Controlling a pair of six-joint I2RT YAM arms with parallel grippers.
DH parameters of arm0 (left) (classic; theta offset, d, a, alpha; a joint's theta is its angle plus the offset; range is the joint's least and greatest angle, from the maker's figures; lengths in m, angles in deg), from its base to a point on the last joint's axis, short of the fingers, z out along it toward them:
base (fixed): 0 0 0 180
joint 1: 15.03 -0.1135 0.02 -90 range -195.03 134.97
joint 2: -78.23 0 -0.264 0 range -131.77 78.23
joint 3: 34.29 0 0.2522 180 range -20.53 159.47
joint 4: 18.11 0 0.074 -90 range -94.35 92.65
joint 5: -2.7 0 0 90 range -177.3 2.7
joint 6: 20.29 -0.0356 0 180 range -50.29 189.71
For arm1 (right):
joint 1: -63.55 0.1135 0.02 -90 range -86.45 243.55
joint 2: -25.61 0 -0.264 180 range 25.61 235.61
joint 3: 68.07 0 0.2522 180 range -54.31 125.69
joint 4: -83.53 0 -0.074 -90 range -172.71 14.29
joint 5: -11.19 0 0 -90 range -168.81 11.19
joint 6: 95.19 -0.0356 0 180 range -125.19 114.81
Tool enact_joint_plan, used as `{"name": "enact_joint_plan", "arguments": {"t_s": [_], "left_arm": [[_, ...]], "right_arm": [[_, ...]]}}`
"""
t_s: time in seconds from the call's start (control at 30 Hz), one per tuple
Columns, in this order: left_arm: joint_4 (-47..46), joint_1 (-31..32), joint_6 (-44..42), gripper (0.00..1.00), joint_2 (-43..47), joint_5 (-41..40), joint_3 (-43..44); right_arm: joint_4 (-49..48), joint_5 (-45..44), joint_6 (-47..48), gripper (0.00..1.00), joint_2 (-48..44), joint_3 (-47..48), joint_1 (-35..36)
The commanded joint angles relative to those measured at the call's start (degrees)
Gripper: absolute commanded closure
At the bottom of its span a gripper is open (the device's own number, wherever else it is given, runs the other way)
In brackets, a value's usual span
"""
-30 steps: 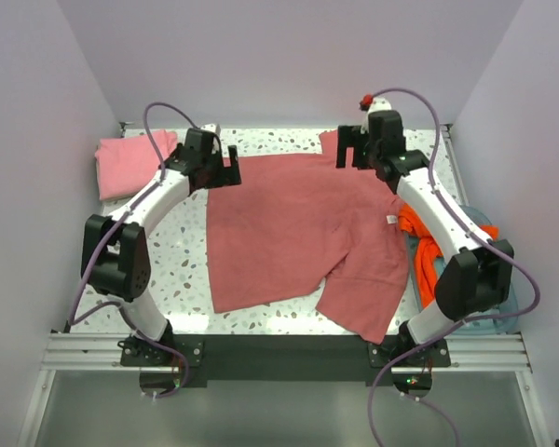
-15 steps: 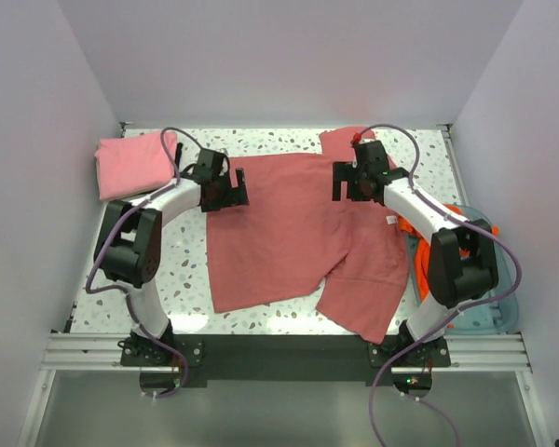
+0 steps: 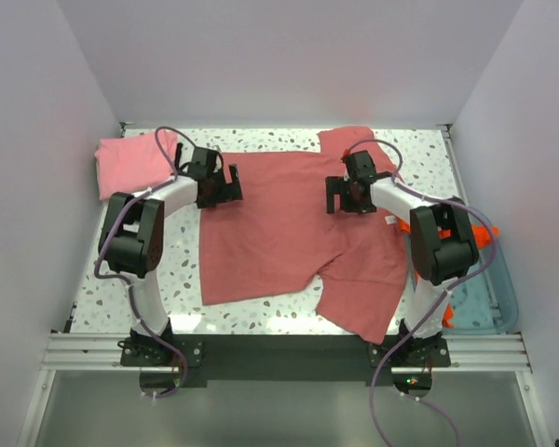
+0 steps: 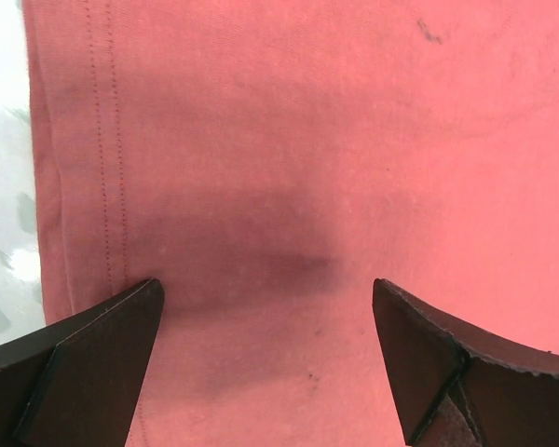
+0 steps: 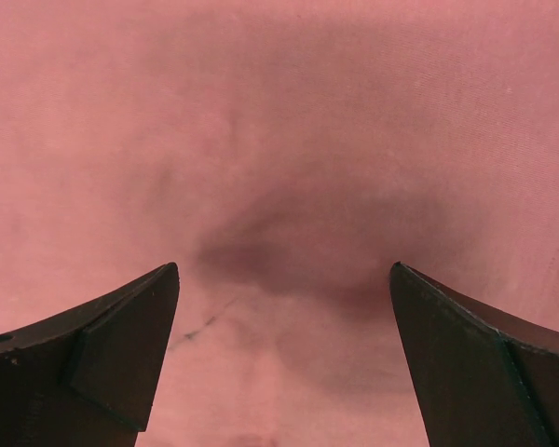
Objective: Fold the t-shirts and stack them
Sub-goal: Flatten the tshirt out
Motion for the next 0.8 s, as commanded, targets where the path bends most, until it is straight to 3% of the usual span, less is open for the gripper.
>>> {"name": "enact_joint_plan", "arguments": {"t_s": [0.0, 0.47, 0.77], "left_arm": [[2.63, -2.09, -2.69, 0.0, -4.55, -2.32, 1.24], [9.22, -4.99, -7.97, 0.0, -17.46, -7.24, 18.72], [10.54, -5.35, -13.07, 0.0, -22.92, -5.93, 31.03]], "right_arm": [[-1.8, 2.01, -1.3, 0.01, 2.04, 2.38, -0.01], [1.97, 4.56, -2.0, 0.02, 13.64, 13.8, 1.75], [5.13, 5.0, -1.03, 0.02, 18.66, 22.85, 2.1]]}}
